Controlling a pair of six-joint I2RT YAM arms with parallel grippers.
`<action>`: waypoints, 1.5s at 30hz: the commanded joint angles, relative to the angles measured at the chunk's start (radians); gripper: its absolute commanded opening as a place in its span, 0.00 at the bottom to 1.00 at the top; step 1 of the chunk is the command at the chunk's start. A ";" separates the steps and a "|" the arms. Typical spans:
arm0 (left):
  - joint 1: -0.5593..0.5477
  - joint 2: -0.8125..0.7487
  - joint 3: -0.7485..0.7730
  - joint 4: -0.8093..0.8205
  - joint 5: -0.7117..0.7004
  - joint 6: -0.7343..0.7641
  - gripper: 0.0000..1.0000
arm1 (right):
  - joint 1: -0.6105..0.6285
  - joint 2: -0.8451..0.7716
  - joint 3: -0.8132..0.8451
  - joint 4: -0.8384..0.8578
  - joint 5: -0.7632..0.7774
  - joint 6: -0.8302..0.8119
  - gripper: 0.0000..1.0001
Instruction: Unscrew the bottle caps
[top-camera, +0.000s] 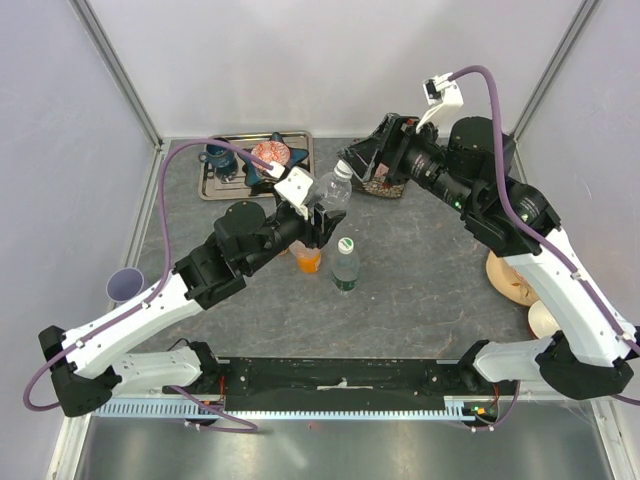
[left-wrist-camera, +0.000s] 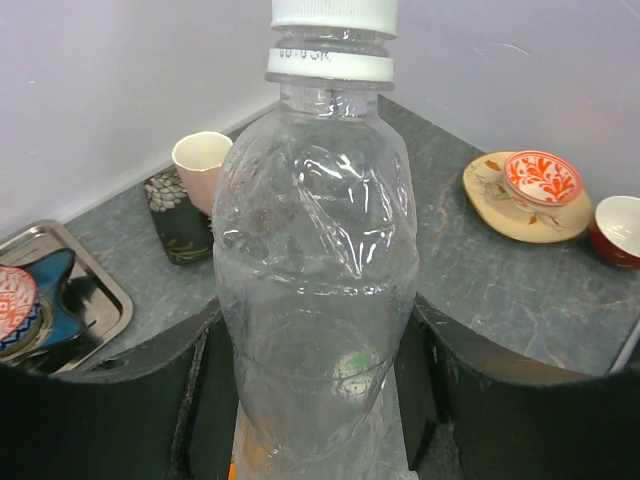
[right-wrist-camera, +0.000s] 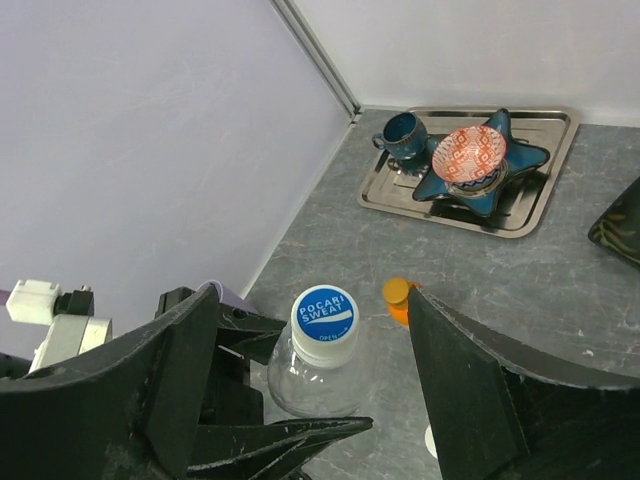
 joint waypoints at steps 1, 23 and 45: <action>-0.020 -0.022 0.010 0.059 -0.097 0.064 0.36 | 0.003 0.018 -0.006 0.054 -0.026 0.037 0.82; -0.035 -0.032 -0.004 0.070 -0.107 0.077 0.36 | 0.004 0.042 -0.056 0.089 -0.051 0.056 0.56; -0.002 -0.079 0.019 0.035 0.111 0.048 0.35 | 0.003 -0.038 -0.127 0.115 -0.233 -0.096 0.00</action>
